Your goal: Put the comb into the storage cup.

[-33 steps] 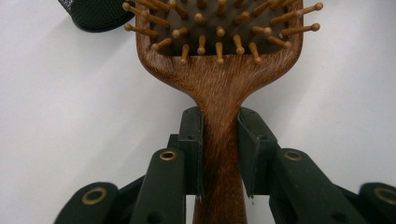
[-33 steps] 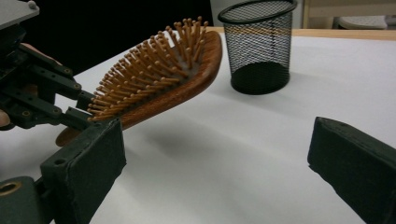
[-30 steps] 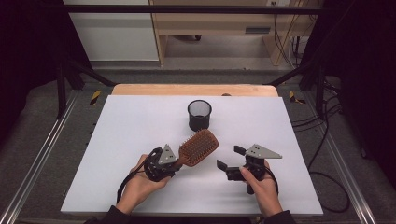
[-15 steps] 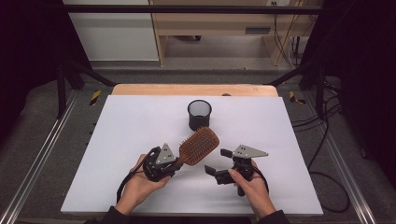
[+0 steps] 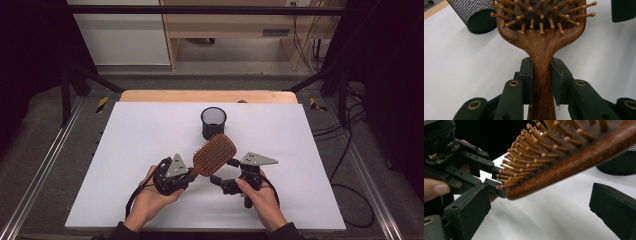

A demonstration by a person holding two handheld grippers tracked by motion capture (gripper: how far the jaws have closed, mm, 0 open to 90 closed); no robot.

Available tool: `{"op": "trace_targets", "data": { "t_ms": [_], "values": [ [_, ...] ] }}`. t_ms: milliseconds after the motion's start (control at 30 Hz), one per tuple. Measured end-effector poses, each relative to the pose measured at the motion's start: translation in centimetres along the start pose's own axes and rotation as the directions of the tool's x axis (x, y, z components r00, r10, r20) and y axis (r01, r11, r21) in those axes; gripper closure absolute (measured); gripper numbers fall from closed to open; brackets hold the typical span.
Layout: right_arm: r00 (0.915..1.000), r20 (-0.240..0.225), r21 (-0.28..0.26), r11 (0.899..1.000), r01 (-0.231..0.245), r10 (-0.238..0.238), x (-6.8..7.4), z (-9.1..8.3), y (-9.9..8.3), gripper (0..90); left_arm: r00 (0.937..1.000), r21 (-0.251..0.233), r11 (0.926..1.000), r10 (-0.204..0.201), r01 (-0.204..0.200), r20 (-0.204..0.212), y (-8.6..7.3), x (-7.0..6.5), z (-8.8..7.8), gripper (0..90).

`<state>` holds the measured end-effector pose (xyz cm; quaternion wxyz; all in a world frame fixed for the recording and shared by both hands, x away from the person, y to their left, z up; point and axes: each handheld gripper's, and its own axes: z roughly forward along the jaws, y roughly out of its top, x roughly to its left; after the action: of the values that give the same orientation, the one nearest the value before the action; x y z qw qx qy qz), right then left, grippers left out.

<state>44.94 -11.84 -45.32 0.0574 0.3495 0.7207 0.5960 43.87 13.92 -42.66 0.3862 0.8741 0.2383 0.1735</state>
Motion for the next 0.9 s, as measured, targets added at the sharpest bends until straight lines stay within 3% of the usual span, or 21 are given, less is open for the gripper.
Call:
{"op": "trace_targets", "data": {
  "t_ms": [567,733,900],
  "values": [
    [0.9951,-0.021,-0.112,0.989,-0.099,0.097,-0.4,-0.5,1.4,5.6,0.9996,-0.026,0.9993,0.027,-0.027,-0.006,0.3,-0.9,0.2,72.8],
    [0.9881,-0.028,-0.156,0.976,-0.154,0.151,-0.8,-0.8,2.0,7.3,0.9994,-0.025,0.999,0.036,-0.036,-0.006,0.4,-1.1,0.3,72.8],
    [0.9746,-0.051,-0.199,0.954,-0.224,0.218,-1.2,-0.9,2.6,9.7,0.9993,-0.038,0.9987,0.034,-0.034,-0.014,0.4,-1.1,0.1,72.8]
  ]
}}
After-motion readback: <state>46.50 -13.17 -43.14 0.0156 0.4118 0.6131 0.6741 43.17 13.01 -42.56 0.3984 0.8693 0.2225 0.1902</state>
